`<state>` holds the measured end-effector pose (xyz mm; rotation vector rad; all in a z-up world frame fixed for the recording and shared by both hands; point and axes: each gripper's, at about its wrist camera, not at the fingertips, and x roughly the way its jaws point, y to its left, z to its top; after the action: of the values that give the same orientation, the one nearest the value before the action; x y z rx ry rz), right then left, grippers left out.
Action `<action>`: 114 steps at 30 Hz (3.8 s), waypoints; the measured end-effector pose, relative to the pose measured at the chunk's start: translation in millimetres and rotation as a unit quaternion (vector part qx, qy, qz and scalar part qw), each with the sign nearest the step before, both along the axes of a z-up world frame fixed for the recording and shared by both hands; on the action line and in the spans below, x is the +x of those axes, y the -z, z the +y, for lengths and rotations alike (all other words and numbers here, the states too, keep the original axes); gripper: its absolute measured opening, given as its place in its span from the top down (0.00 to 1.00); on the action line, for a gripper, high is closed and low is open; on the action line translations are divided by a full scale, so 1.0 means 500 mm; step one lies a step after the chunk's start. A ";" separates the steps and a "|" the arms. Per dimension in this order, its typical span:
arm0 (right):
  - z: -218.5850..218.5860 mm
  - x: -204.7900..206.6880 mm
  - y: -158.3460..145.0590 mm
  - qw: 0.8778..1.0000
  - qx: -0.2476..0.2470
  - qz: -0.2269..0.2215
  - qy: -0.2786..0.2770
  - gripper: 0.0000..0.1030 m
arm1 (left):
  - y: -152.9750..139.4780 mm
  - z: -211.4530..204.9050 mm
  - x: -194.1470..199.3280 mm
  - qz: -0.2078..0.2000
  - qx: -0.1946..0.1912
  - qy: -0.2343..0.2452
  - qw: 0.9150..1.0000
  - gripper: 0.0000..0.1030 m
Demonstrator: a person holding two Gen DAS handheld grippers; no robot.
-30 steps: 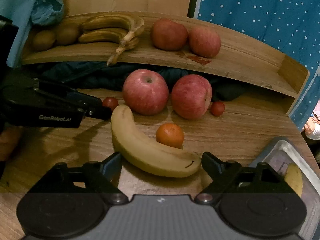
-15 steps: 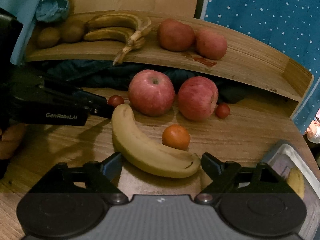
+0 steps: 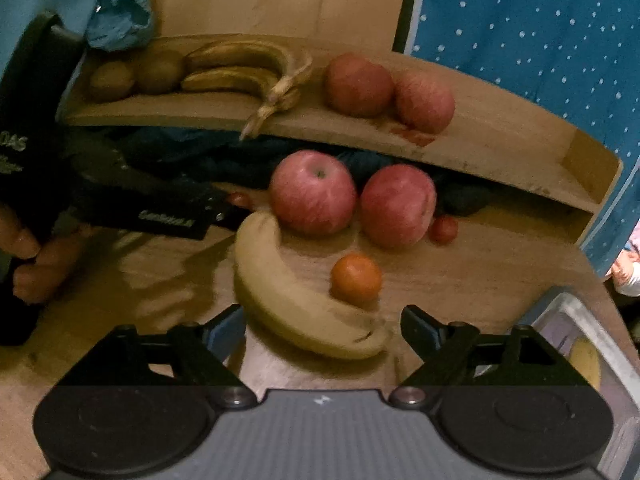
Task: Organize fruits
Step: 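Reach the right gripper to the yellow banana while the left gripper reaches the cherry tomato, then close the left gripper on the red cherry tomato while the right gripper grasps the banana, then carry the tomato and banana onto the metal tray and open both grippers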
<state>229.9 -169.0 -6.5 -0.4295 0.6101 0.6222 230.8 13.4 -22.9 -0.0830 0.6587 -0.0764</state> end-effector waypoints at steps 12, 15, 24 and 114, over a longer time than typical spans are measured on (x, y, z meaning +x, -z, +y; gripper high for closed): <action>0.034 -0.026 0.019 0.999 -0.021 -0.025 0.008 0.28 | -0.005 -0.001 -0.013 0.008 0.018 -0.013 1.000 0.75; 0.043 -0.038 0.016 0.999 -0.031 -0.031 0.006 0.33 | -0.008 0.000 -0.022 0.011 0.022 -0.015 1.000 0.75; 0.064 -0.032 0.008 0.997 -0.056 -0.015 -0.045 0.30 | -0.014 0.009 -0.050 0.015 0.011 -0.015 1.000 0.75; -0.292 -0.156 -0.105 0.925 0.305 -0.080 0.213 0.62 | -0.123 -0.223 -0.134 -0.072 0.024 0.110 0.991 0.74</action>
<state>152.1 -314.9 45.8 0.2360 0.3092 0.3257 163.9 -98.1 38.3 0.0423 0.5228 -0.2757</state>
